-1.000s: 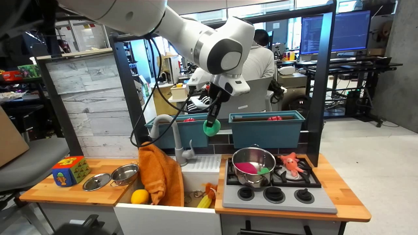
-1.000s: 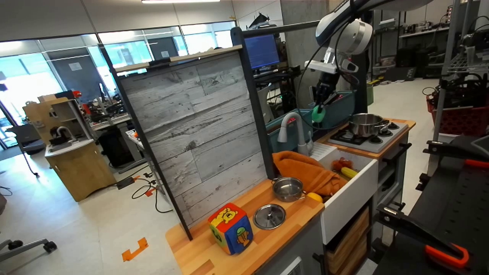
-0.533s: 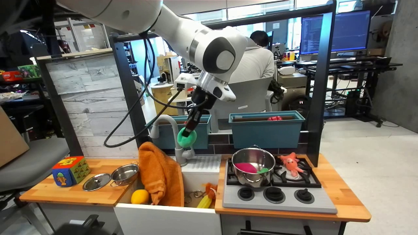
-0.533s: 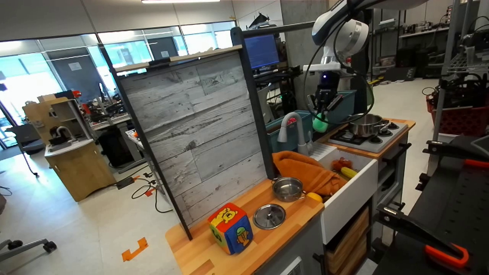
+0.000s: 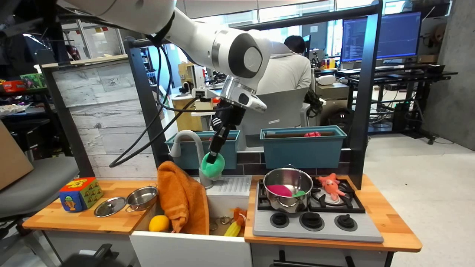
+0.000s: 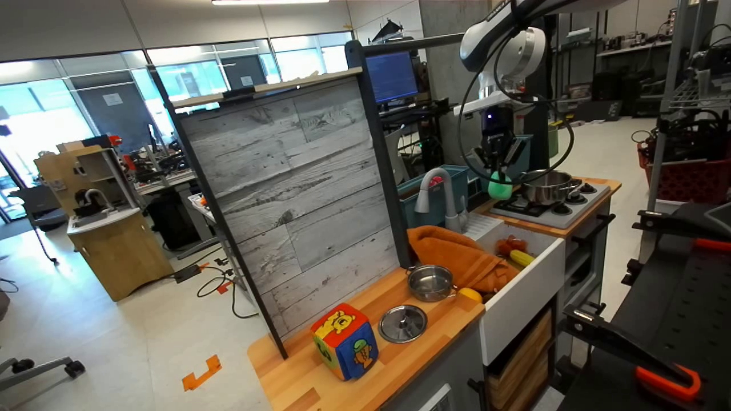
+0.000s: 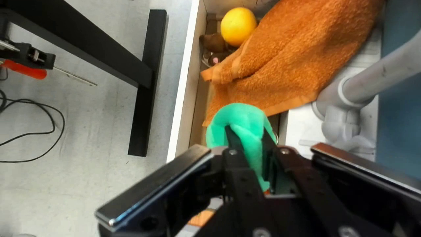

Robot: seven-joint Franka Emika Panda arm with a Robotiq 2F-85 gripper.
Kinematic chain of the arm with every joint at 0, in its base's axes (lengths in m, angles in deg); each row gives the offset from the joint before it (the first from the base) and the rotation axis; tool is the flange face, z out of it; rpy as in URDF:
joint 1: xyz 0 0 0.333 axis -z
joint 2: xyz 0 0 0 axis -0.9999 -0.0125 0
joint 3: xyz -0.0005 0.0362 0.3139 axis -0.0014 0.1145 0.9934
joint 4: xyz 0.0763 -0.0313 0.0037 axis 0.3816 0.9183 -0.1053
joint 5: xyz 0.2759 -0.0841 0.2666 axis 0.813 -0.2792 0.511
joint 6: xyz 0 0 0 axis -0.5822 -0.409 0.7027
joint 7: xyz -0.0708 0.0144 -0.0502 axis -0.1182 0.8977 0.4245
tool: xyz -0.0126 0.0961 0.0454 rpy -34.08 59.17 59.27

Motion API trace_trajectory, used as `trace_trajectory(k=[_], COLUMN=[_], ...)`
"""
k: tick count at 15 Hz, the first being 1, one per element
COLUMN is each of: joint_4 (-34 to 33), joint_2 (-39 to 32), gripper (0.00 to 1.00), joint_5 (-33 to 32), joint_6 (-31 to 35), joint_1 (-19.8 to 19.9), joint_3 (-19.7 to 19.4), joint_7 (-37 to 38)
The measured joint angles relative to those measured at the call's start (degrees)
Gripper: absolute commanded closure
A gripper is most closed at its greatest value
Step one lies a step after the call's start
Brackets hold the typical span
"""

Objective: Put the green object inside the sink

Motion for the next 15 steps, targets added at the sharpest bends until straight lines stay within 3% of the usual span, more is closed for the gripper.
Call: trace_trajectory(k=[3,4,7,12,15], joint_4=[-0.68,-0.78,-1.18,-1.28,-1.28], joint_2=[0.46,0.59,0.70,0.77,0.85], gripper=[0.96,0.59,0.45,0.06,0.00], joint_5=[-1.93,-2.49,-3.11,-3.27,-3.28], joint_6=[0.11,0.20,0.38,0.82,0.89], joint_1=[-0.85,-1.14,-1.83,-2.75,-3.71], joint_3=[-1.91,-2.47,-3.61,-4.24,-4.24], joint_7=[2.53,3.23,4.86,5.45,5.45])
